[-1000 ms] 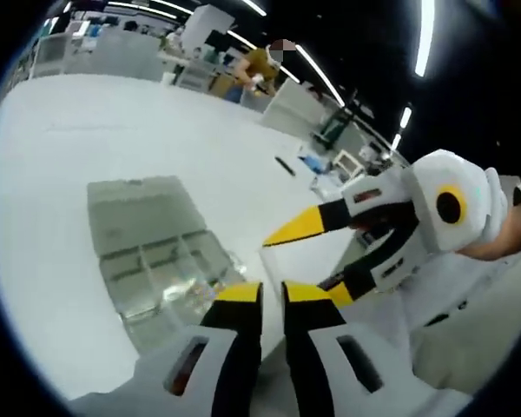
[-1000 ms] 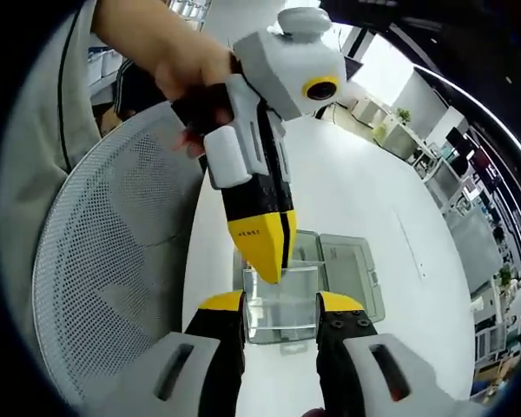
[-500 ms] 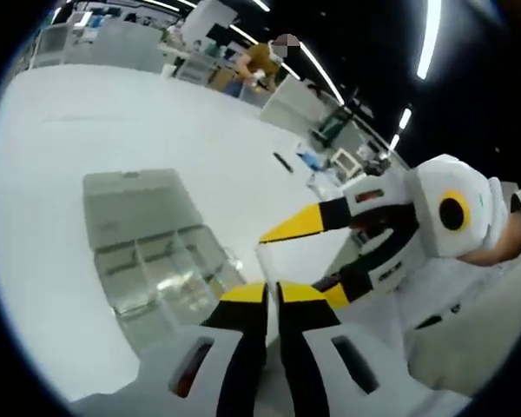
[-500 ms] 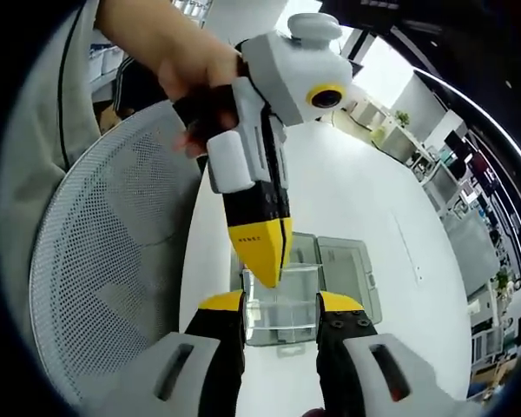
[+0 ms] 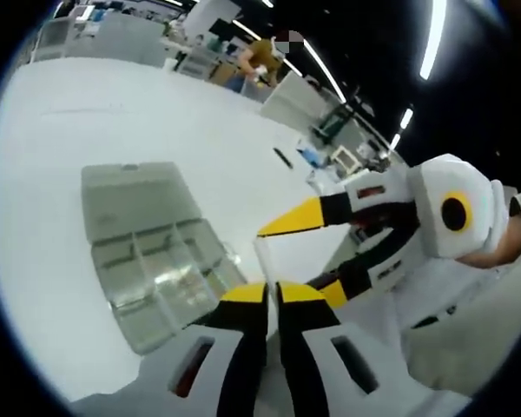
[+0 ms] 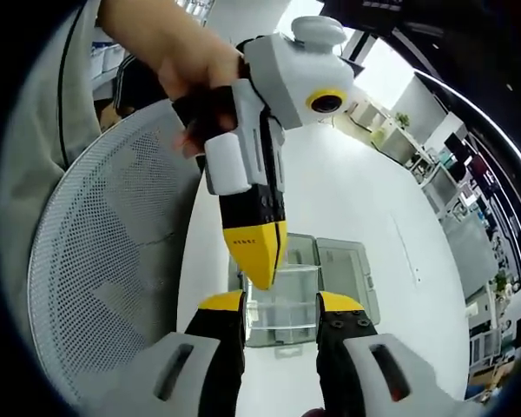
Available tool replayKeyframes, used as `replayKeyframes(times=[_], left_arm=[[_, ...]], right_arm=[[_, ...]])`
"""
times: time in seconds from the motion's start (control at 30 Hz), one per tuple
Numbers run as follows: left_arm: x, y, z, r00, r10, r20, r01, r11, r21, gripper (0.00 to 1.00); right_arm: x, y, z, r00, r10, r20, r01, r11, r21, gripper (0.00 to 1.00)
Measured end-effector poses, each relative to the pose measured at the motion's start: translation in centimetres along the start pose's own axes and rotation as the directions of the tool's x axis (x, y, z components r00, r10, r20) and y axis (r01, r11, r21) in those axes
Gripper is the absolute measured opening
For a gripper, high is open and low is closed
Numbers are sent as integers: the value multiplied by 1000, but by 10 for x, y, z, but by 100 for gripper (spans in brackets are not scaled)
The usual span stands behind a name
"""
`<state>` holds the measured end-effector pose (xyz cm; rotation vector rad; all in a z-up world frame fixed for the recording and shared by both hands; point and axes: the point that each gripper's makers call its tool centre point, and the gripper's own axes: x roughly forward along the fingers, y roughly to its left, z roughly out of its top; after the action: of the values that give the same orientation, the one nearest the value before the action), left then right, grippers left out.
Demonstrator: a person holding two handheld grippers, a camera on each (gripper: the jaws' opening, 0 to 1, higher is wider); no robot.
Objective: Insert the divider into the dual guide fixture by aligning both edges with the guide slots and pushing it downward to the bottom, including one-sided entry, uneven engagement, binding, and posture correction.
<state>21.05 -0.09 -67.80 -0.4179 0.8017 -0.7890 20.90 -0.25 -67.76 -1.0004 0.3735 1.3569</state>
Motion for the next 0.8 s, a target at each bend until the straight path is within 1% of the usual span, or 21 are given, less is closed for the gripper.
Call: replayKeyframes(times=[0.37,0.7,0.8], left_arm=[[3,0,-1,1000,-4,-3,4,1000,-6,1],[2,1,-3,1000,-9,-2,8,997,-73,0],[1,1,-2,1000,-9,7,9,997,-76,0]], right_arm=[[1,2,0,1000,3,-2,-3,1000,-2,27],[2,3,1,1000,-2,-1,2,1000,-18,28],[2,2,1,1000,-10,-4,9,999,-35,28]])
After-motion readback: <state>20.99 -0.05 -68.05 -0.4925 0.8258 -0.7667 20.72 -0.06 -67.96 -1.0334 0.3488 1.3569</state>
